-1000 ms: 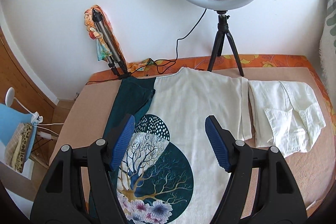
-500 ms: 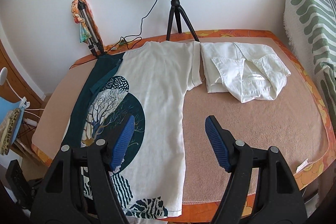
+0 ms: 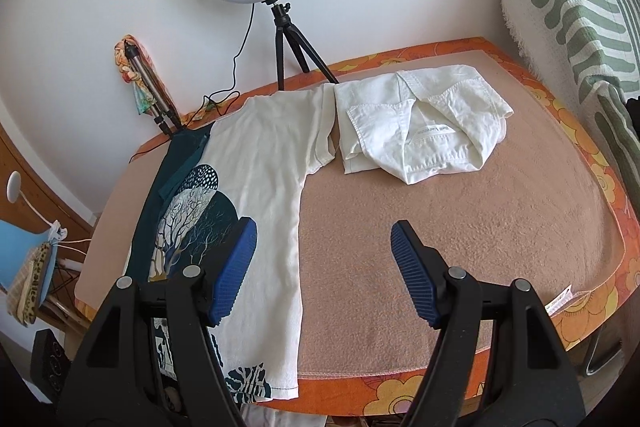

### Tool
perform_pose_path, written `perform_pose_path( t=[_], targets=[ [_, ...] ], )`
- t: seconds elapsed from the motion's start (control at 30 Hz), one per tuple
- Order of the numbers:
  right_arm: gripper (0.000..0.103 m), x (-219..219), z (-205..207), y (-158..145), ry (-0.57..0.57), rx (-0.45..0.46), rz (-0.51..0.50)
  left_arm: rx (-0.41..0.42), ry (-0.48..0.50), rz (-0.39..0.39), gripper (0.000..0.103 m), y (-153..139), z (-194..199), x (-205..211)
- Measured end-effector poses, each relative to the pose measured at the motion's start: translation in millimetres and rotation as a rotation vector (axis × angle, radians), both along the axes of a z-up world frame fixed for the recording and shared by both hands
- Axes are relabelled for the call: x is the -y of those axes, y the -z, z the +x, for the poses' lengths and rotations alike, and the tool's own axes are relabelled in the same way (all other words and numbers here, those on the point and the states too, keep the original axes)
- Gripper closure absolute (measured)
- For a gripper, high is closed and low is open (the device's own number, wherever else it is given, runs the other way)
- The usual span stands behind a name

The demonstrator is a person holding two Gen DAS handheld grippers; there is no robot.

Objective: Fold small clothes
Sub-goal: 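Open the right tool and lift it away from the folded green side, then grasp the cream side edge with the right tool and fold it over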

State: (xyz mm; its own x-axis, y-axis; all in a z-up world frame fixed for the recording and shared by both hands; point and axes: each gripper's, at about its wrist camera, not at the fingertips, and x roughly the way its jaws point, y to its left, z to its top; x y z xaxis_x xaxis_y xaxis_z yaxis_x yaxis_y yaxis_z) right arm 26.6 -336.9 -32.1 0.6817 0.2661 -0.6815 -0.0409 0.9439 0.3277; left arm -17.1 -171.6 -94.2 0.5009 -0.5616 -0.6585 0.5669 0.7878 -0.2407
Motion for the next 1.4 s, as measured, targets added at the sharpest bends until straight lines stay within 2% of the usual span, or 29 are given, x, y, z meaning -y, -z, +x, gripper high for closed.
perform_pose_path(
  t=[0.1,0.27,0.43,0.53,0.73,0.83,0.87,0.9,0.93,0.97,1.03,1.07,1.1,1.17,1.33,1.4],
  targets=[
    [0.03,18.2,1.0,4.5,0.027,-0.009,0.05,0.04,0.029,0.057,0.054,-0.1,1.0,29.4],
    [0.03,38.8,-0.5,8.2,0.047,-0.005,0.062,0.094,0.086,0.123,0.054,4.1,5.3,71.5],
    [0.03,57.2,1.5,13.2,0.062,-0.014,0.101,0.102,0.113,0.179,0.054,14.2,14.9,102.0],
    [0.03,62.4,5.5,14.3,0.062,-0.014,0.102,0.11,0.108,0.236,0.053,22.3,20.3,113.0],
    [0.03,60.2,36.5,12.1,0.02,-0.011,0.101,0.075,0.052,0.238,0.053,29.9,35.2,107.0],
    [0.03,48.2,65.3,7.7,-0.026,-0.009,0.105,0.059,0.036,0.232,0.054,33.7,41.3,102.9],
    [0.03,42.2,75.9,5.7,-0.049,-0.009,0.108,0.056,0.032,0.231,0.057,35.5,43.1,100.9],
    [0.03,35.6,86.8,4.7,-0.073,-0.013,0.112,0.05,0.032,0.222,0.062,37.2,45.4,99.2],
    [0.03,29.0,97.7,4.6,-0.096,-0.023,0.125,0.041,0.03,0.207,0.076,38.7,47.4,96.5],
    [0.03,23.1,108.5,6.3,-0.115,-0.038,0.15,0.042,0.022,0.192,0.085,38.4,49.1,93.3],
    [0.03,11.1,127.5,13.7,-0.137,-0.076,0.204,0.023,0.016,0.156,0.094,38.5,54.5,87.2],
    [0.03,-1.5,143.3,26.4,-0.148,-0.125,0.231,0.006,0.014,0.128,0.097,38.3,56.7,83.3],
    [0.03,-1.5,143.3,26.4,-0.148,-0.125,0.231,-0.008,0.011,0.101,0.098,38.1,58.9,79.4],
    [0.031,-12.7,156.9,43.7,-0.142,-0.185,0.243,-0.027,0.003,0.056,0.1,37.1,61.6,72.5],
    [0.047,-28.0,189.1,98.9,-0.088,-0.317,0.314,-0.041,-0.015,-0.022,0.101,31.7,63.2,58.8],
    [0.051,-29.9,193.8,106.1,-0.075,-0.333,0.315,-0.039,-0.027,-0.045,0.101,28.7,63.5,54.2]
  ],
)
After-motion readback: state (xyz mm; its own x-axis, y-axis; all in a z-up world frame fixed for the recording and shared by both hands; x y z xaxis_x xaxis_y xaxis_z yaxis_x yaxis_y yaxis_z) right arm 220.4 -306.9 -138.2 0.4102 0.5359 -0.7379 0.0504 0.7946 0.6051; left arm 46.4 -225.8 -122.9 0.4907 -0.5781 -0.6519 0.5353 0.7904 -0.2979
